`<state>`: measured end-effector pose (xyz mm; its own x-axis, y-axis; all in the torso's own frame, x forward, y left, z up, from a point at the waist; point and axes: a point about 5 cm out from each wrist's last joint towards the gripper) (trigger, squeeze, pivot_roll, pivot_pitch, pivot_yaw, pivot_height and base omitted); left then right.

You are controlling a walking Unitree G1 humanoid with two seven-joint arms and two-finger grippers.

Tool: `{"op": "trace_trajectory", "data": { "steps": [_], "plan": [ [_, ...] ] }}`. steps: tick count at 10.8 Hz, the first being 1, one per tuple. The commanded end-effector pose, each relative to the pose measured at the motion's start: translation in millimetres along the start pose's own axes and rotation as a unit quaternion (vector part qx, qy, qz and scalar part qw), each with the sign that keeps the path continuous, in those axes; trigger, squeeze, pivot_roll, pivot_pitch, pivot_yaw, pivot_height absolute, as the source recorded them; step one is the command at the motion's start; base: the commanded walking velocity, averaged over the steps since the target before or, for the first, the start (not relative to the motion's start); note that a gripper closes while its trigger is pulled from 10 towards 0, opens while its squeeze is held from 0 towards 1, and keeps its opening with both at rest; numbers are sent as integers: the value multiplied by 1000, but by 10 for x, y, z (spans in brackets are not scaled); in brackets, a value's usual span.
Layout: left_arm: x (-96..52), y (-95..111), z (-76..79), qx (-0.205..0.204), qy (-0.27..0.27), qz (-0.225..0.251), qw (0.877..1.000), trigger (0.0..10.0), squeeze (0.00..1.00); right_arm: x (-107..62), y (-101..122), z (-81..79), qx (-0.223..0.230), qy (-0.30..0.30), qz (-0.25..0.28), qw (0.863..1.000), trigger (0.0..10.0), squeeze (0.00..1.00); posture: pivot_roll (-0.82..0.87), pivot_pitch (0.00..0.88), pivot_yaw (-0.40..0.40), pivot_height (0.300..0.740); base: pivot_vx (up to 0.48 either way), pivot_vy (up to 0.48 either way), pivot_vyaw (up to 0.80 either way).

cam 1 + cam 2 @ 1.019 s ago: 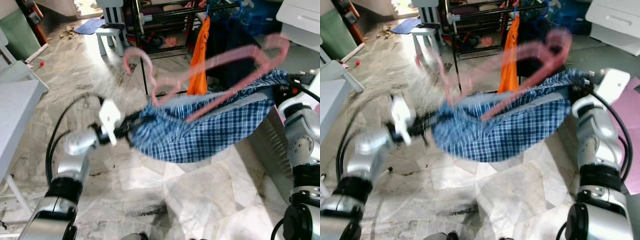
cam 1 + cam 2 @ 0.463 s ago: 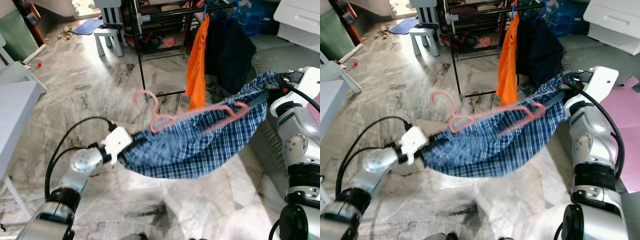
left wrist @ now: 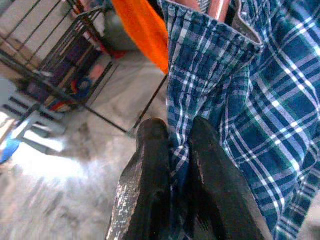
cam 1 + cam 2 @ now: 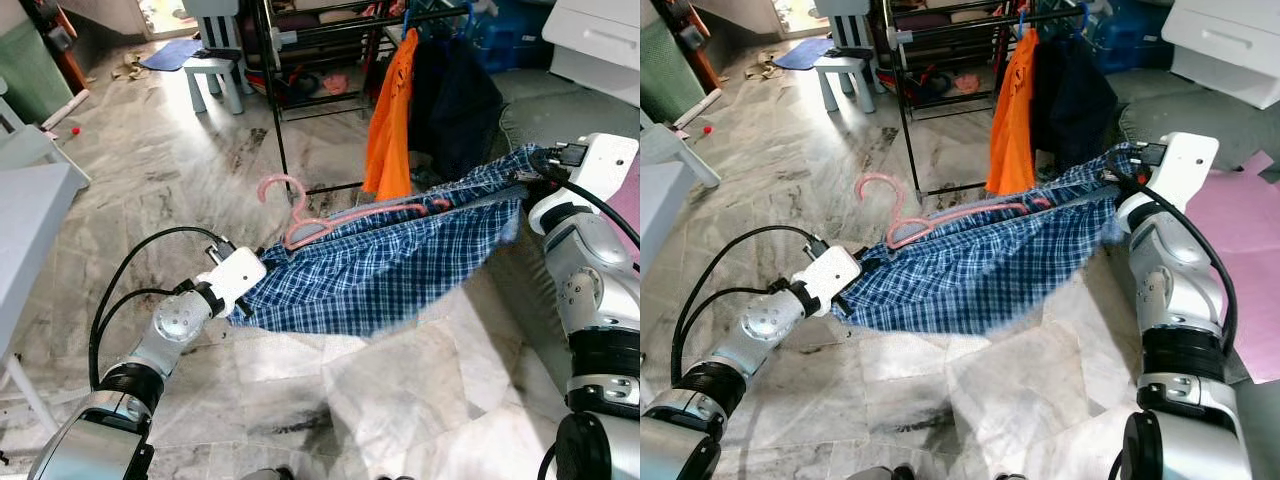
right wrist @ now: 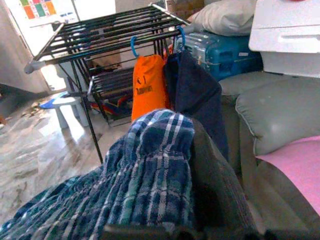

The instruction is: Hang hanger

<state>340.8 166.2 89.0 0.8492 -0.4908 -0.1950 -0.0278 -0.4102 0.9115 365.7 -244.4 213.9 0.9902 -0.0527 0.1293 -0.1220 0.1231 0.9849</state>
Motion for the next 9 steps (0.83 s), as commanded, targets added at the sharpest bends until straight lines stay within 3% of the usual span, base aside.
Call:
{"op": "trace_trajectory", "data": {
  "steps": [1,2,5,9],
  "plan": [
    [-74,-126,-120,3,42,-37,998,0,0,30,129,-20,-8,-8,21,1000,0,0,-94,72,46,740,0,0,0],
    [-36,-133,-85,-17,63,-39,997,0,0,30,90,-150,-9,8,16,1000,0,0,-90,71,44,740,0,0,0],
    [151,-50,200,-109,76,-15,991,0,0,-74,-74,-746,-7,114,-5,993,0,0,-89,67,39,740,0,0,0],
    [151,-50,200,-109,76,-15,991,0,0,-74,-74,-746,-7,114,-5,993,0,0,-89,67,39,740,0,0,0]
  ]
}}
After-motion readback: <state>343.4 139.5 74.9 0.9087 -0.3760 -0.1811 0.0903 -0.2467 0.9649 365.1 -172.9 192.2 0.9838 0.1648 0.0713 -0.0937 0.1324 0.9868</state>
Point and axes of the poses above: a point about 5 cm out from each wrist's last joint towards the gripper, its own x axis pointing out of the wrist towards the gripper, its own y axis along the axis of the wrist's last joint, z = x × y, and after that the axes turned 15 degrees about -x, right-handed
